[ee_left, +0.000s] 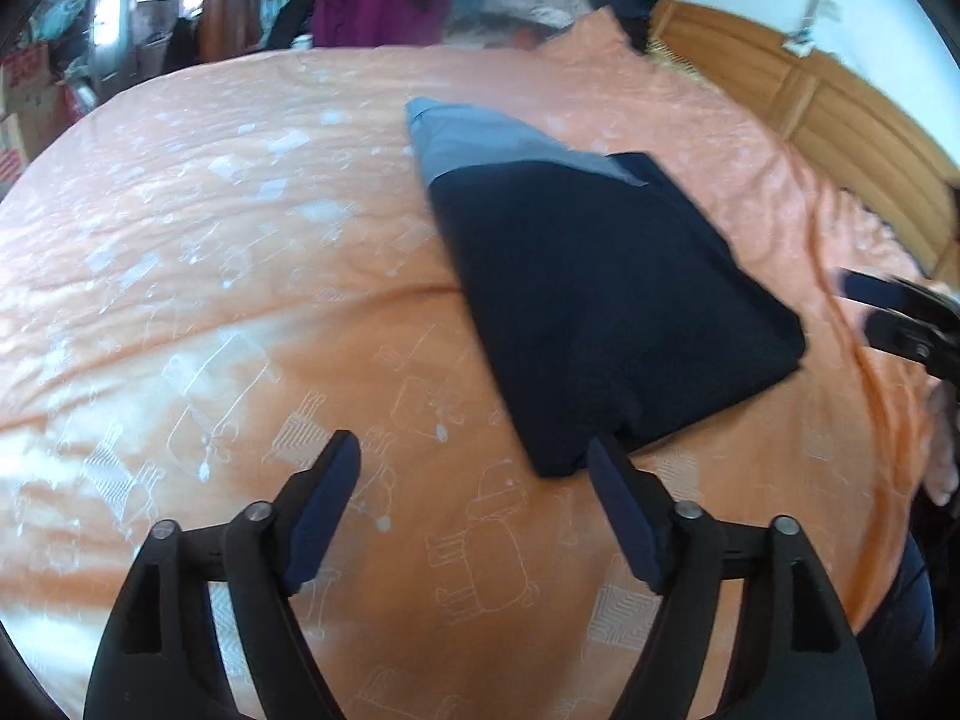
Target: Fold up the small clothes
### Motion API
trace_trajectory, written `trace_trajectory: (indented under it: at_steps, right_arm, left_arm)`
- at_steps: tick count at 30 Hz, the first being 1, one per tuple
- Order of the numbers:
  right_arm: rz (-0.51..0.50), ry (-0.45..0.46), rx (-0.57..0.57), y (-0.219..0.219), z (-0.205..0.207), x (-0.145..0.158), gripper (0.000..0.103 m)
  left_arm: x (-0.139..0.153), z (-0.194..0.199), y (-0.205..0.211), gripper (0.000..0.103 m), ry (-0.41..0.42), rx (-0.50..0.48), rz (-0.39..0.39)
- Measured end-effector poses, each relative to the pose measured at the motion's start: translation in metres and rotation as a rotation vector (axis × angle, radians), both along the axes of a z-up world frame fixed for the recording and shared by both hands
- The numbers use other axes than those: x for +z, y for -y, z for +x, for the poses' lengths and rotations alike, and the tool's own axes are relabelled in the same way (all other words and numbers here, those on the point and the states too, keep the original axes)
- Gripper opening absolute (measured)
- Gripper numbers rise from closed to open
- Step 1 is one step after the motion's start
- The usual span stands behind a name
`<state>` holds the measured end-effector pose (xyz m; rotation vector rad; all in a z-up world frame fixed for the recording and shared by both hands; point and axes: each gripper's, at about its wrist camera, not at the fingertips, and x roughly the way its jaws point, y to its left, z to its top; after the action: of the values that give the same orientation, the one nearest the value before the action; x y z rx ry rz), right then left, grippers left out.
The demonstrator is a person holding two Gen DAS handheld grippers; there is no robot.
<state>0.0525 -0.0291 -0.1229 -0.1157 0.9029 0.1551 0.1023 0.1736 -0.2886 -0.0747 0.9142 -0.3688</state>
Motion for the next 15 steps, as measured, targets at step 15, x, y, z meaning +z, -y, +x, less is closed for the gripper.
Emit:
trace_trajectory:
  at_steps: [15]
  right_arm:
    - [-0.011, -0.174, -0.282, 0.089, -0.019, -0.078, 0.103]
  left_arm:
    - [-0.038, 0.021, 0.01, 0.103, -0.122, 0.164, 0.201]
